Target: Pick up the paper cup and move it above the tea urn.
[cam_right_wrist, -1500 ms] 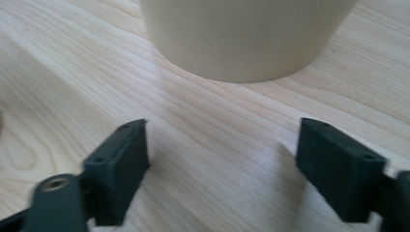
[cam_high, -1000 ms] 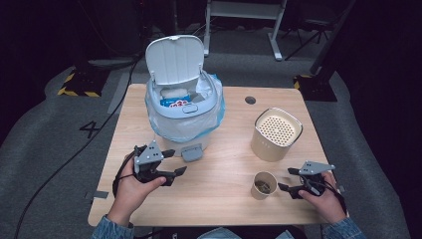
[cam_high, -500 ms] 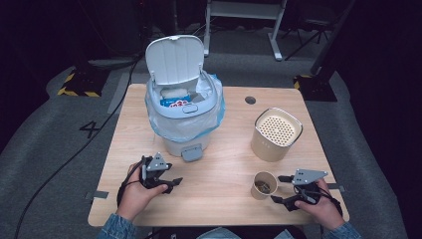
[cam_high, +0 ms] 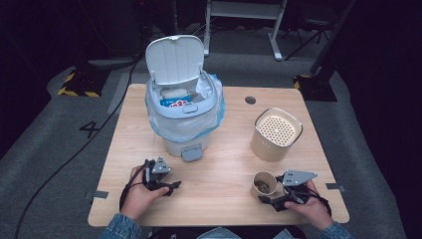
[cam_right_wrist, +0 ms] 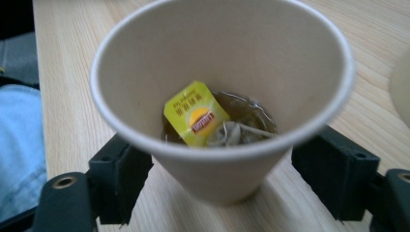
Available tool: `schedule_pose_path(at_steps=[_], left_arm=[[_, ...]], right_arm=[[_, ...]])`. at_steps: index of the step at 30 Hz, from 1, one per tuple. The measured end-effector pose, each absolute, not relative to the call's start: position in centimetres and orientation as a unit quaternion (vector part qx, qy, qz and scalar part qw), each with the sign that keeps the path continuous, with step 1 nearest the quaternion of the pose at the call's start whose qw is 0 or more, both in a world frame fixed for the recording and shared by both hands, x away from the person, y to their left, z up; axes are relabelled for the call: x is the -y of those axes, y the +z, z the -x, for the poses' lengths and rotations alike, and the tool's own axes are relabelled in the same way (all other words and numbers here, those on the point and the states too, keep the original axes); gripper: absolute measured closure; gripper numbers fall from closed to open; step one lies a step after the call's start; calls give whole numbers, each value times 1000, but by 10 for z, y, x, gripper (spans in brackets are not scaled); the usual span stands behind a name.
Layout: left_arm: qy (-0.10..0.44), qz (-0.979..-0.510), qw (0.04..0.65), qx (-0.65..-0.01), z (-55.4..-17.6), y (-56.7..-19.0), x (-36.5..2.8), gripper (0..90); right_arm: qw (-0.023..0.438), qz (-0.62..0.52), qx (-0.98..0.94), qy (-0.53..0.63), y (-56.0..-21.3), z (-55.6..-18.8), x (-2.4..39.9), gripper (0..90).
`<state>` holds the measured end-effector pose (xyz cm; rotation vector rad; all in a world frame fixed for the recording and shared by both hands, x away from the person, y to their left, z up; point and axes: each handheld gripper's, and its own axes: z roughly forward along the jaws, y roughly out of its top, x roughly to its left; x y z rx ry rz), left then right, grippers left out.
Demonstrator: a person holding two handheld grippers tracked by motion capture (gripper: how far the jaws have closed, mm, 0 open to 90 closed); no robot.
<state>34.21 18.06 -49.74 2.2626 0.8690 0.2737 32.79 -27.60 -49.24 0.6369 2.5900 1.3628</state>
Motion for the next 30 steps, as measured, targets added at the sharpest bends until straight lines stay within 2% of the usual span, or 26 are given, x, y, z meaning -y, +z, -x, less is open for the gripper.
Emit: schedule_pose_path(at_steps=[5, 10, 19, 30], left_arm=[[118, -872, 347, -326, -343, -500, -181, 317], [122, -867, 361, -320, -346, -504, -183, 259], [121, -868, 360, -321, -347, -504, -183, 256], [121, -867, 360, -323, -347, -504, -182, 251]], right_arm=[[88, -203, -849, 479, -496, -327, 271, 248], [81, -191, -844, 494, -497, -330, 271, 259], [75, -184, -840, 505, -494, -333, 275, 288], [83, -152, -836, 521, -460, -342, 288, 293]])
